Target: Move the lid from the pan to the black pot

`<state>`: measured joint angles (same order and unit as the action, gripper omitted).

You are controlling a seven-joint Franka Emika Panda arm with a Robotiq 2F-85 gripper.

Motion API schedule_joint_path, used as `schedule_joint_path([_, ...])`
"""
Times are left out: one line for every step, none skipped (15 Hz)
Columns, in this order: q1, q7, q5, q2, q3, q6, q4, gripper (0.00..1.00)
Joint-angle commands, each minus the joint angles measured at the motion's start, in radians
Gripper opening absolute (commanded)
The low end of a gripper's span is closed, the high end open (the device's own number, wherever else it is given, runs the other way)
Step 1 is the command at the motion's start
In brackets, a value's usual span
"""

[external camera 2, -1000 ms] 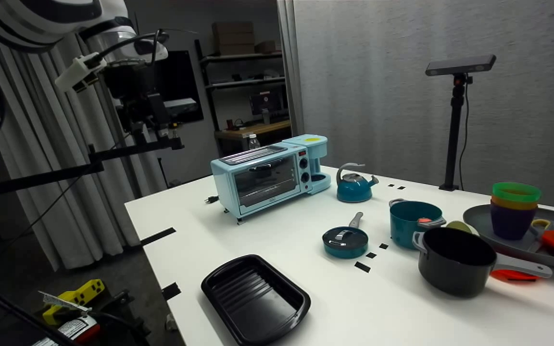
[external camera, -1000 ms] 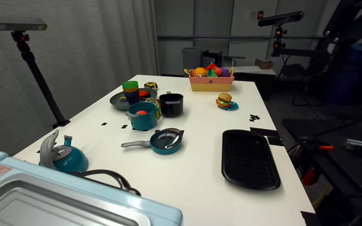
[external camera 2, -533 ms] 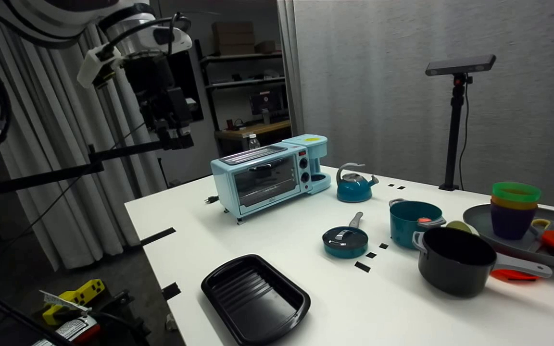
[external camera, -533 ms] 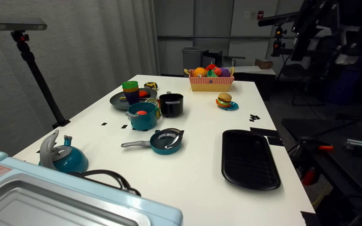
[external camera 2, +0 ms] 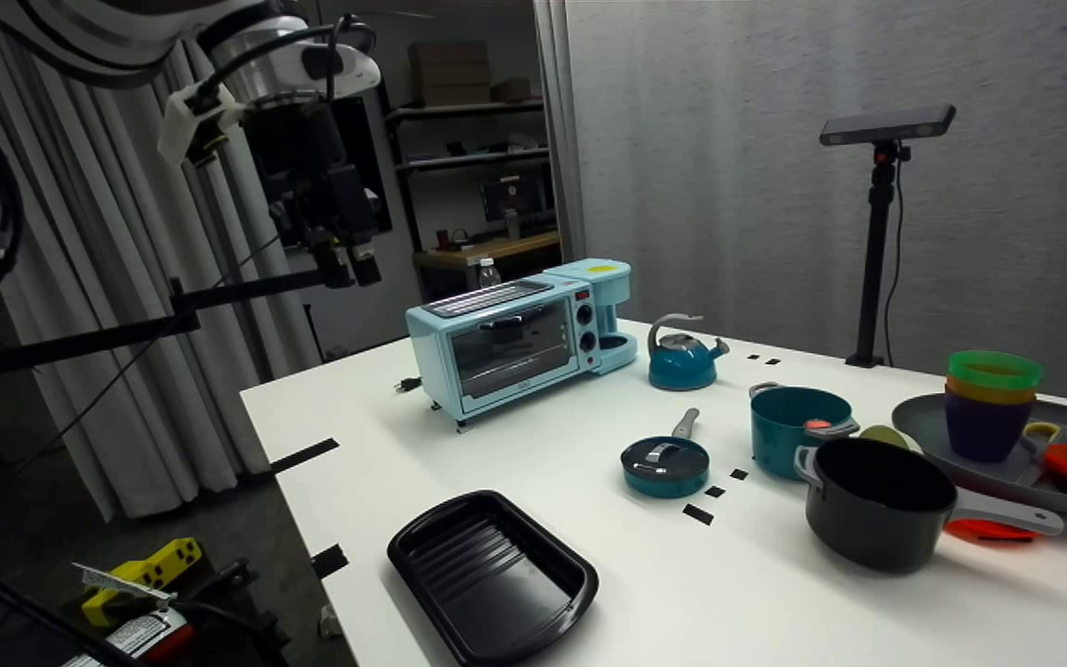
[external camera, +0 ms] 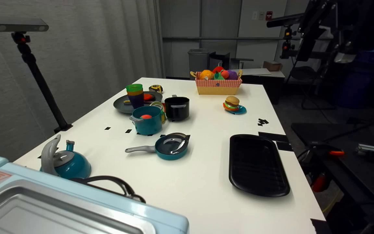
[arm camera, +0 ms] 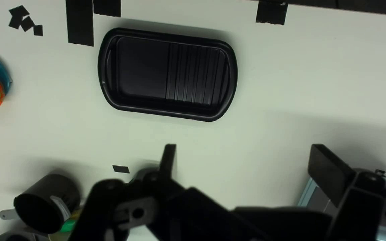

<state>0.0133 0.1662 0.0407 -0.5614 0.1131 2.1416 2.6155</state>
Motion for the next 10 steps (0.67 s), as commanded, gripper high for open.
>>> schedule_joint_path([0.005, 0.002, 0.003, 0.000, -0.004, -0.003, -0.002, 1.00])
schedule_joint_path([0.005, -0.002, -0.003, 0.010, -0.010, 0.025, 0.004, 1.00])
schedule_joint_path([-0.003, -0.003, 0.004, 0.033, -0.015, 0.050, 0.006, 1.00])
schedule_joint_path([-0.010, -0.004, 0.009, 0.054, -0.019, 0.068, 0.004, 1.00])
schedule_joint_path([-0.022, -0.006, 0.019, 0.089, -0.026, 0.092, -0.003, 1.00])
schedule_joint_path([-0.032, -0.007, 0.028, 0.120, -0.032, 0.117, -0.009, 1.00])
schedule_joint_path([-0.048, -0.005, 0.040, 0.164, -0.041, 0.144, -0.022, 1.00])
schedule_joint_path([-0.056, -0.011, 0.046, 0.199, -0.051, 0.174, -0.032, 1.00])
schedule_joint_path([-0.074, -0.008, 0.068, 0.243, -0.057, 0.203, -0.047, 1.00])
schedule_joint_path([-0.088, -0.008, 0.087, 0.283, -0.064, 0.230, -0.063, 1.00])
